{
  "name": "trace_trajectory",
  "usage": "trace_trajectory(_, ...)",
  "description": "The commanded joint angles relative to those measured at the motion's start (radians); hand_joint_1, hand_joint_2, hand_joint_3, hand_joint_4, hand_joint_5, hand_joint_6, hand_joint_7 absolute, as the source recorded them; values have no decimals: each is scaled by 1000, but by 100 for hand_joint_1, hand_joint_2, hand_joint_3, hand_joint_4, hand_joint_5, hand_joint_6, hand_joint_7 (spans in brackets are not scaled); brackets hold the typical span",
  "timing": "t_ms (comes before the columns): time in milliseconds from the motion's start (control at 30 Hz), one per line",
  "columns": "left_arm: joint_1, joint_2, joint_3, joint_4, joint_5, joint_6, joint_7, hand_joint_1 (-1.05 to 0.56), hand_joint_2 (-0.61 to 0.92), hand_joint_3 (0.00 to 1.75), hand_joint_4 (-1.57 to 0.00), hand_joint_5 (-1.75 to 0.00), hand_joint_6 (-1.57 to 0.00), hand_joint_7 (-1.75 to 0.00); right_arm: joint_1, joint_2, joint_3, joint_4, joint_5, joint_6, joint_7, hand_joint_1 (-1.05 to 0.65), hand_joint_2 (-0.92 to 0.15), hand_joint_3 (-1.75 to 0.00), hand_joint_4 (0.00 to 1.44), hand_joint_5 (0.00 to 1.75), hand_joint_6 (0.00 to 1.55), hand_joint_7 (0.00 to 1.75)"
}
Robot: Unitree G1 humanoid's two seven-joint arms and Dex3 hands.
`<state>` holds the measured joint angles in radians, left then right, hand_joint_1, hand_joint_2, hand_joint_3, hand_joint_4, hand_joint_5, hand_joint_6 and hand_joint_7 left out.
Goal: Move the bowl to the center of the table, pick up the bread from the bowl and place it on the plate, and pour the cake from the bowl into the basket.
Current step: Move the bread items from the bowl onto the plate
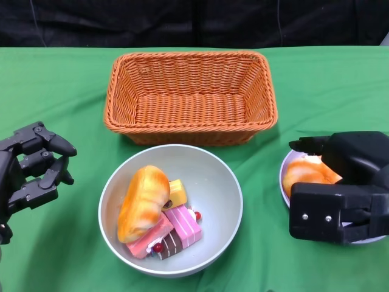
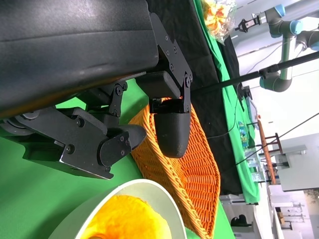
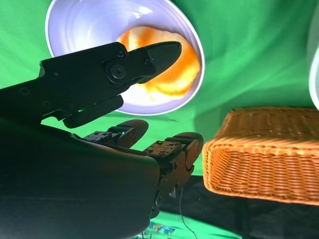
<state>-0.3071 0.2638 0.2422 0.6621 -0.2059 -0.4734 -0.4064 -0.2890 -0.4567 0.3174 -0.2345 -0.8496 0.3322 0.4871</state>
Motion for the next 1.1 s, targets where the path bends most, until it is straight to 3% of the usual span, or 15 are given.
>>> trace_trajectory(33,-7,6,2,7,-4,-13,-1,5,73,84,-69,-161,-72,-129,17,-2,-16,-33,-13,23,-2,-58,-92,-1,54,7,53,4)
trace_trajectory(200,-2,6,-1,-2,5,-12,8,3,73,82,-69,-160,-72,-127,68,29,-62,-110,61,-34,-90,-56,-90,0,64,9,59,3)
trace_trajectory(333,-5,1,-1,-1,0,-6,10,3,73,82,-70,-160,-73,-127,90,39,-76,-174,174,-178,-135,-57,-92,-1,65,7,58,1)
trace_trajectory(700,-6,-1,-5,-5,16,-10,22,1,73,80,-70,-159,-72,-127,10,104,24,-164,187,-358,-147,-61,-91,-2,68,4,59,0)
trace_trajectory(1100,-8,3,0,0,13,-13,15,1,72,83,-71,-159,-72,-128,-140,207,152,51,167,-479,-177,-60,-89,-1,71,2,57,0)
